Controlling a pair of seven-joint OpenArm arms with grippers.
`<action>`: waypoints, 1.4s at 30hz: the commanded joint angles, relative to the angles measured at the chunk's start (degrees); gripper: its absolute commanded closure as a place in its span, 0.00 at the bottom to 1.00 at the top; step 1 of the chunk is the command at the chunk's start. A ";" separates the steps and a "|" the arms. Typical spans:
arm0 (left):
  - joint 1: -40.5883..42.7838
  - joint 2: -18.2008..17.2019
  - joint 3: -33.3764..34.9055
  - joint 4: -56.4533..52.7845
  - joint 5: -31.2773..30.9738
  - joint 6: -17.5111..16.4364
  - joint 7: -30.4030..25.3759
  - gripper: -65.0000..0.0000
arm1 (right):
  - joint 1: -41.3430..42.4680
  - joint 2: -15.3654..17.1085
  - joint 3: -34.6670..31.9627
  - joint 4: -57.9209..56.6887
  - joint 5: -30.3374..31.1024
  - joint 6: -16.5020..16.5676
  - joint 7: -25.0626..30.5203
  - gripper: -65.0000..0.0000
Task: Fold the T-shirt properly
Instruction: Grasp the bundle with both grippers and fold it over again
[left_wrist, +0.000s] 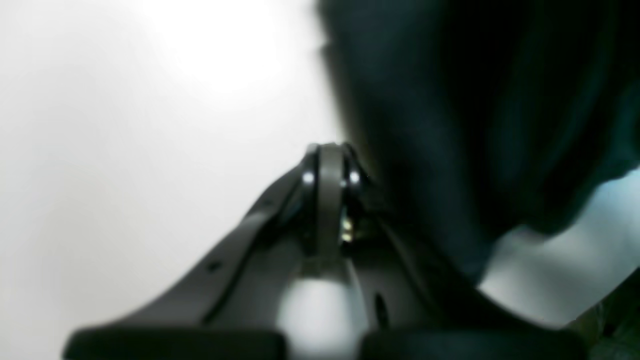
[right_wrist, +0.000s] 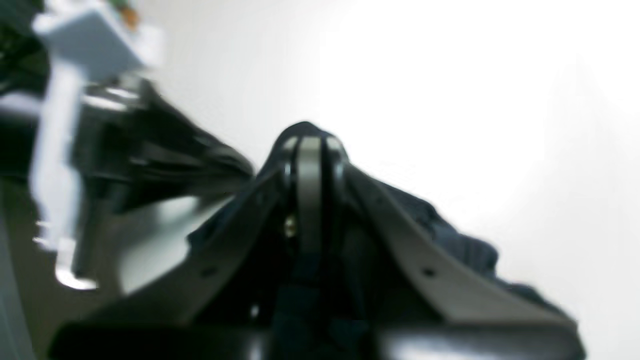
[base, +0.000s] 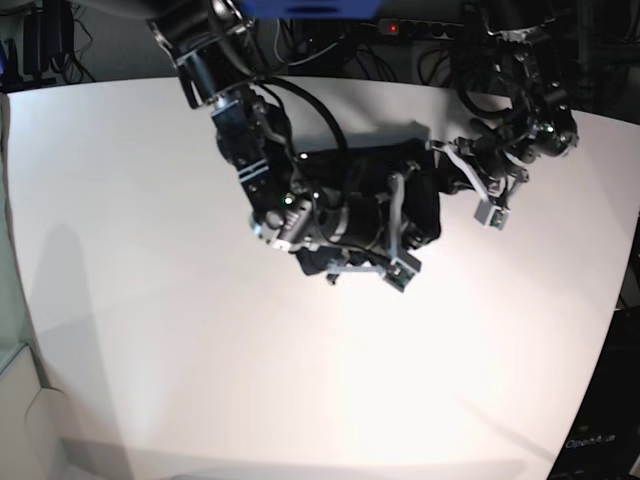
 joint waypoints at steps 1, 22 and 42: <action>-0.72 -0.32 0.58 0.55 0.48 -0.12 0.62 1.00 | 1.19 -0.90 -0.01 0.83 1.05 0.53 1.35 1.00; -1.59 -0.23 0.93 0.11 0.48 -0.12 1.06 1.00 | 4.97 -0.90 -8.18 -8.05 4.57 0.35 10.31 1.00; -1.24 -0.58 0.75 0.46 0.48 -0.12 1.06 1.00 | 9.46 -0.90 -9.15 -19.12 14.42 -5.01 17.88 0.86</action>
